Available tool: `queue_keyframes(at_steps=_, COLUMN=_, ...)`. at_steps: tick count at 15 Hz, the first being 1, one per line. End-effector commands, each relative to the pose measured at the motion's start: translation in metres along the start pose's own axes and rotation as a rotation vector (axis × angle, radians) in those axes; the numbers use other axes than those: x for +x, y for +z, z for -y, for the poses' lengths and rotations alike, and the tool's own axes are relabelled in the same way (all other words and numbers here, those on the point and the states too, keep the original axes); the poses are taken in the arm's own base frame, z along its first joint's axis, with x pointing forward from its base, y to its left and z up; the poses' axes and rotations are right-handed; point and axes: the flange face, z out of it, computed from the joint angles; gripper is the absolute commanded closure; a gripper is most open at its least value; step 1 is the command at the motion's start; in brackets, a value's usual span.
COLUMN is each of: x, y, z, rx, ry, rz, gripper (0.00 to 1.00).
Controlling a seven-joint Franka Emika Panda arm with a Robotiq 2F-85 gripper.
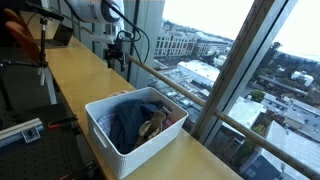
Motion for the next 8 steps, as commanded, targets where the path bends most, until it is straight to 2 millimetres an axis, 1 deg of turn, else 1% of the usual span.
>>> queue_keyframes(at_steps=1, x=0.026, y=0.068, z=0.018, rx=0.02, ry=-0.055, rz=0.024, gripper=0.0)
queue_keyframes(at_steps=3, x=0.029, y=0.109, z=0.028, rx=0.026, ry=-0.074, rz=0.055, gripper=0.0)
queue_keyframes(at_steps=5, x=0.029, y=0.145, z=0.035, rx=0.028, ry=-0.092, rz=0.085, gripper=0.0)
queue_keyframes(at_steps=6, x=0.03, y=0.161, z=0.037, rx=0.022, ry=-0.102, rz=0.095, gripper=0.0)
queue_keyframes(at_steps=8, x=0.032, y=0.189, z=0.04, rx=0.004, ry=-0.125, rz=0.11, gripper=0.0)
